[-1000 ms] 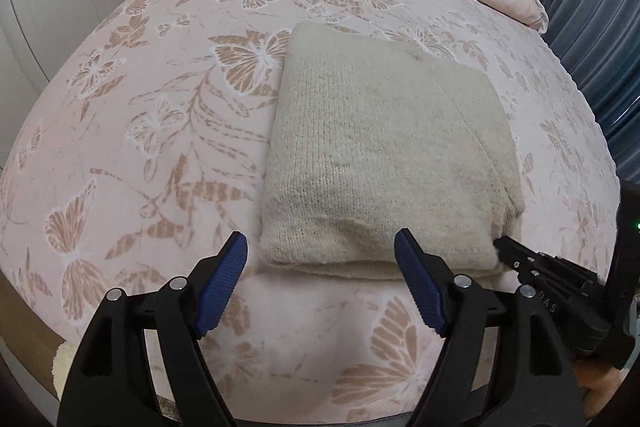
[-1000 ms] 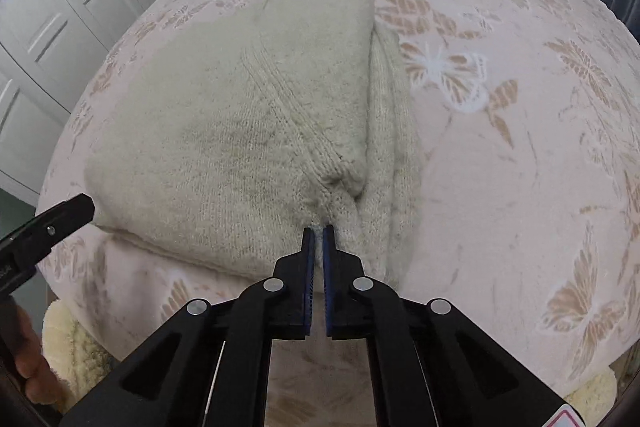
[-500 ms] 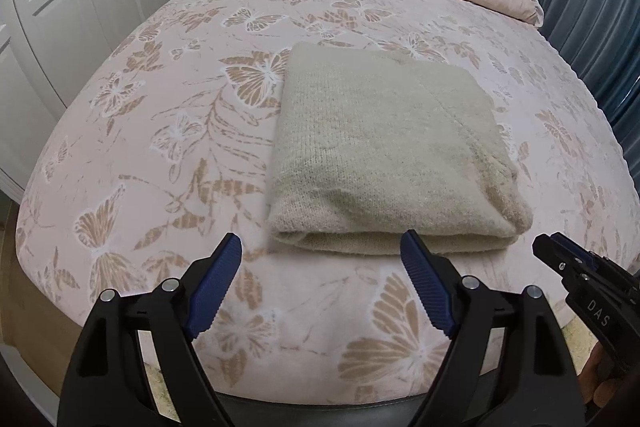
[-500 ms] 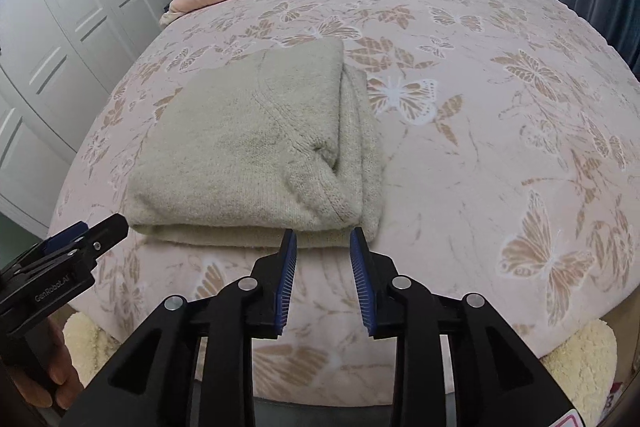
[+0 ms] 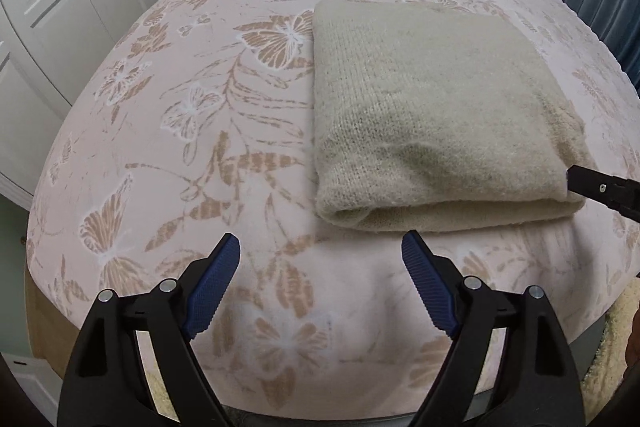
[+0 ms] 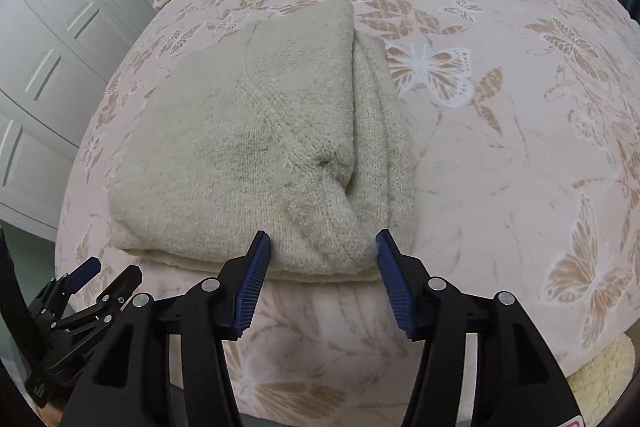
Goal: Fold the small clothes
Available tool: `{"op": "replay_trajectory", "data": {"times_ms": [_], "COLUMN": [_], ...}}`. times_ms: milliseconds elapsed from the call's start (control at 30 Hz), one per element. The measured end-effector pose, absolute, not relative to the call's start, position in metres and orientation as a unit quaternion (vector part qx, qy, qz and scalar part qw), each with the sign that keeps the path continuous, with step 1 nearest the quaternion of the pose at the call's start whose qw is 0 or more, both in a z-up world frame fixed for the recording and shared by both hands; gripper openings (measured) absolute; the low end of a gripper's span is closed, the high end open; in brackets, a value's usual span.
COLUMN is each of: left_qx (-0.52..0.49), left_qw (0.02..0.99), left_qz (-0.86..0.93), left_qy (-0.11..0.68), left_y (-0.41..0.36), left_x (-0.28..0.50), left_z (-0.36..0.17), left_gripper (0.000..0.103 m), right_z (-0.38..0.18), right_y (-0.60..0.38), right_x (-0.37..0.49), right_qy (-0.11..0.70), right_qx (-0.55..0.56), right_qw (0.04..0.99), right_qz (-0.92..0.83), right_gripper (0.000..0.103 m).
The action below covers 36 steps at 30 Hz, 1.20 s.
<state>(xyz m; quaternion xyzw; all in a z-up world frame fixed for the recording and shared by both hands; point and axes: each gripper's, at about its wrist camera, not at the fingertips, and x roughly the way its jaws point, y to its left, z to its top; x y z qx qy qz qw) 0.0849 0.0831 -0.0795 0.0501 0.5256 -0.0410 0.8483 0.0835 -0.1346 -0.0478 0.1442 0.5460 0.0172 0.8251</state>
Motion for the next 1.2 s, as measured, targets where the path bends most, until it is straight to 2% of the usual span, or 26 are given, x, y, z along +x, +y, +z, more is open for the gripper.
{"op": "replay_trajectory", "data": {"times_ms": [33,133,200,233,367,500,600,633,667,800,833,867,967,1033,1200], "left_qx": [0.056,0.072,0.034,0.029,0.012,0.003,0.007,0.014,0.019,0.035,0.027,0.012,-0.042,-0.038,-0.007], "left_qw": [0.846,0.828,0.825,0.825,0.821,0.831,0.836,0.836,0.835,0.834,0.836,0.837,0.827,0.823,0.828], "left_qz": [-0.037,-0.019,-0.020,-0.011,0.002,-0.020,-0.043,-0.051,-0.056,-0.048,-0.048,-0.045,-0.039,-0.034,-0.036], "left_qy": [0.529,0.555,0.564,0.564,0.571,0.556,0.547,0.547,0.547,0.548,0.546,0.546,0.559,0.566,0.559], "left_y": [0.083,0.088,0.101,0.106,0.117,0.113,0.103,0.097,0.092,0.081,0.083,0.089,0.108,0.111,0.100], "left_x": [0.090,0.103,0.107,0.109,0.114,0.104,0.091,0.089,0.091,0.104,0.107,0.110,0.119,0.120,0.114], "left_z": [-0.085,-0.099,-0.100,-0.101,-0.106,-0.087,-0.074,-0.074,-0.077,-0.088,-0.088,-0.086,-0.093,-0.102,-0.098], "left_gripper": [0.077,0.046,0.039,0.031,0.031,0.035,0.044,0.054,0.054,0.051,0.042,0.038,0.038,0.038,0.039], "right_z": [-0.044,-0.002,0.018,0.013,-0.063,-0.050,-0.032,-0.026,-0.020,0.006,0.009,0.008,-0.037,-0.073,-0.037], "right_y": [-0.135,-0.142,-0.146,-0.150,-0.156,-0.149,-0.148,-0.149,-0.150,-0.151,-0.151,-0.152,-0.158,-0.159,-0.155], "right_x": [0.086,0.084,0.081,0.083,0.089,0.081,0.083,0.084,0.085,0.087,0.087,0.087,0.091,0.088,0.080], "right_qy": [0.544,0.489,0.465,0.473,0.562,0.535,0.519,0.515,0.510,0.491,0.487,0.488,0.535,0.563,0.531], "right_qx": [0.146,0.160,0.137,0.131,0.106,0.111,0.117,0.126,0.134,0.145,0.138,0.131,0.108,0.106,0.123], "right_qw": [0.826,0.857,0.874,0.870,0.820,0.837,0.846,0.847,0.849,0.858,0.861,0.862,0.838,0.820,0.839], "right_qz": [0.024,0.043,0.043,0.041,0.019,0.023,0.029,0.033,0.034,0.046,0.044,0.040,0.013,0.005,0.009], "right_gripper": [0.012,0.010,0.010,0.010,0.010,0.011,0.011,0.011,0.011,0.010,0.010,0.010,0.009,0.010,0.013]}}
